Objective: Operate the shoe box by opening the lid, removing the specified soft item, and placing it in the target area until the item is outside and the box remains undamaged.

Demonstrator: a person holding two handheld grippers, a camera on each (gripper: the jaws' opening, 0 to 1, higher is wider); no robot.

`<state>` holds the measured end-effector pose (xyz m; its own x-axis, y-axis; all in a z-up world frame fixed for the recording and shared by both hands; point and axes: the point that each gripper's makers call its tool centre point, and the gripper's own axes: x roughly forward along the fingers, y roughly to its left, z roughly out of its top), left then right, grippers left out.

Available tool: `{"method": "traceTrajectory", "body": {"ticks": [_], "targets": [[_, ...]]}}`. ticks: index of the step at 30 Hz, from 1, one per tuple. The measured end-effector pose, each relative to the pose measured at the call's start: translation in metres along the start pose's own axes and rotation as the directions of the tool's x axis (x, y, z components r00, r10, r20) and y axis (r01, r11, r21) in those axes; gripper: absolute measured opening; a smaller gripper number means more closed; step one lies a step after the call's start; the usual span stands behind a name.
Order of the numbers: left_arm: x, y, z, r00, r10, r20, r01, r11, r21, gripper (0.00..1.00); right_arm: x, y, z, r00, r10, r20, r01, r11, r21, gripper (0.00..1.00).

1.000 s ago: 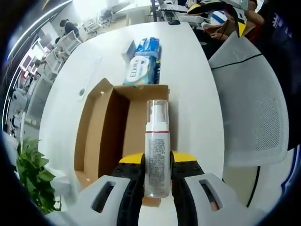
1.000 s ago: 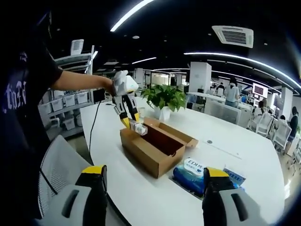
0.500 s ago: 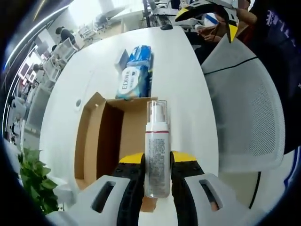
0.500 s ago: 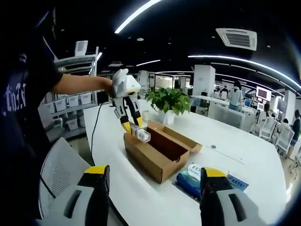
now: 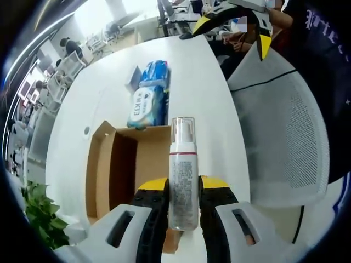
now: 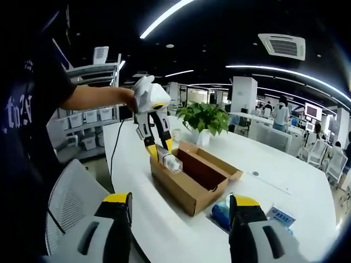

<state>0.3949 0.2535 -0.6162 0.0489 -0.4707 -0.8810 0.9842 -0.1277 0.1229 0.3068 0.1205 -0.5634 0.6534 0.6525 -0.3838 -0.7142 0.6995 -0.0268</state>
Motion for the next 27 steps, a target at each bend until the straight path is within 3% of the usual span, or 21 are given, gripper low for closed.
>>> {"method": "traceTrajectory", "body": {"ticks": [27], "targets": [[0.012,-0.028,0.044,0.996,-0.055,0.075,0.049,0.996,0.08,0.2,0.013,0.017,0.002,0.998,0.059,0.01,-0.058,0.998,-0.033,0.59]]}}
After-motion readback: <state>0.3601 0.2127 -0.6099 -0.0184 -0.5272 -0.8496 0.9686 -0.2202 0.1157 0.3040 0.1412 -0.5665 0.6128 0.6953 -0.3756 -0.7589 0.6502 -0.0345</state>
